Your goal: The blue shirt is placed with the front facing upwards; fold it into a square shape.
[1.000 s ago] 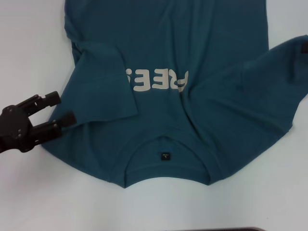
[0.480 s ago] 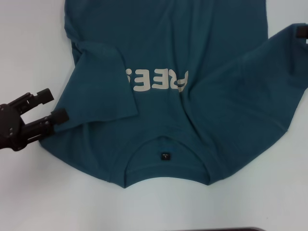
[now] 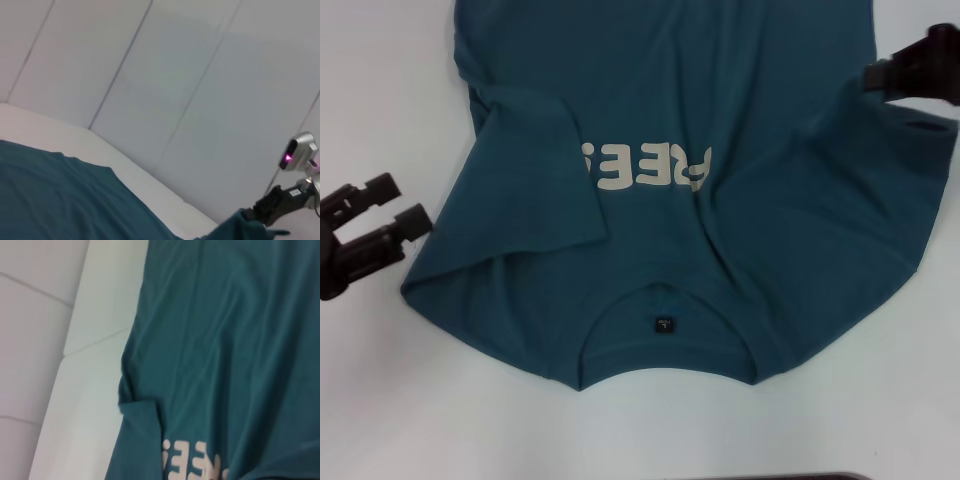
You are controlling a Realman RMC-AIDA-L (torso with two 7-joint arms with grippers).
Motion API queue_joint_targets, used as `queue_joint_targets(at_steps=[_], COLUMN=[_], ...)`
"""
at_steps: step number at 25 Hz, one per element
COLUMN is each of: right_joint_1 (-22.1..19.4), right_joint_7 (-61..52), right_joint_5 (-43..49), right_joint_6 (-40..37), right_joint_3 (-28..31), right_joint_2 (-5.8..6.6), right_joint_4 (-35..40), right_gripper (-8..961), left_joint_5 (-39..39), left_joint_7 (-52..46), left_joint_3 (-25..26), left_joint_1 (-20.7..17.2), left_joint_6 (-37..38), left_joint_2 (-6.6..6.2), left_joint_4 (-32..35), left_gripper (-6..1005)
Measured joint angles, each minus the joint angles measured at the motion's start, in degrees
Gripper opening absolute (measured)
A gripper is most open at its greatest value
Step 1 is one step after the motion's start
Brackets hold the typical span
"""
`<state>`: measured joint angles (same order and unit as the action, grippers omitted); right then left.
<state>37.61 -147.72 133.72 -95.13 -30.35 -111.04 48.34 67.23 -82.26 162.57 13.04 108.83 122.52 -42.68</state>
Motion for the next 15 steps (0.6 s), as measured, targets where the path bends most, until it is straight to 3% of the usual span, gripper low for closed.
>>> queue_joint_targets(at_steps=[8,15], right_joint_1=[2.38,3.81], right_joint_7=[0.34,0.20], right_joint_5=[-0.11,-0.19], right_joint_6=[0.68,2.67], right_joint_3=[-3.84,-7.29], right_joint_2=[-2.09,-3.16], right_joint_4=[0.26,-0.21], right_gripper=[82,112], left_joint_5=[0.00,0.02], left_joint_7=[-0.66,-0.69], left_joint_3=[2.11,2.20], left_joint_1=[-0.15,-0.12], left_joint_6=[0.15,-0.08], left_joint_2=[0.00,0.00], left_joint_4=[-0.33,-0.39], left_gripper=[860,860])
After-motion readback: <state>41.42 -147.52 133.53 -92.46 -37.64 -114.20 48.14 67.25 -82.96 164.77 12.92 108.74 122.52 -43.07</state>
